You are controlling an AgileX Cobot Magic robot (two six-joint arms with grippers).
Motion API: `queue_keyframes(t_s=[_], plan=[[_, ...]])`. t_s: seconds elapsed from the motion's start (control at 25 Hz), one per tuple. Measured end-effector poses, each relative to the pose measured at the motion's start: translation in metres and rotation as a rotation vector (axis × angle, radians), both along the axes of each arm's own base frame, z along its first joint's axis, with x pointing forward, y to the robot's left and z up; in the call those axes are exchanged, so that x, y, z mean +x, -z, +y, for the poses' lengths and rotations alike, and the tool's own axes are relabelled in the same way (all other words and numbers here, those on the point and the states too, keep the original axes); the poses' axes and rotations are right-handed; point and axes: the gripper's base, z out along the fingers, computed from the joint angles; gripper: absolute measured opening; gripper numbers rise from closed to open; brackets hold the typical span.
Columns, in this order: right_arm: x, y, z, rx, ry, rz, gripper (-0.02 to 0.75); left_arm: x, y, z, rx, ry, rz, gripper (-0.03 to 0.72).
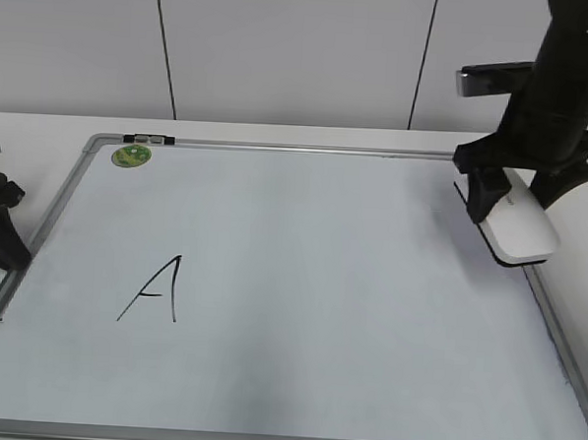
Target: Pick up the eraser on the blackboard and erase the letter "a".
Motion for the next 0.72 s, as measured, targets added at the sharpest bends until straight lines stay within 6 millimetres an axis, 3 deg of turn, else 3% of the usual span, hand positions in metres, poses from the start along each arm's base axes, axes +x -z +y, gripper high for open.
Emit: queue_keyframes(t_s=[0.16,0.4,0.72], plan=[[-0.002,-0.009,-0.023,0.007,0.091,0.001,0.538,0.0,0.0,0.0,-0.001,-0.001,0.0,0.032],[-0.004,0.007,-0.051,0.049,0.206,0.02,0.538,0.0,0.0,0.0,-0.004,-0.003,-0.001,0.032],[0.0,0.022,-0.053,0.097,0.253,-0.022,0.538,0.0,0.0,0.0,-0.006,-0.005,-0.001,0.032]])
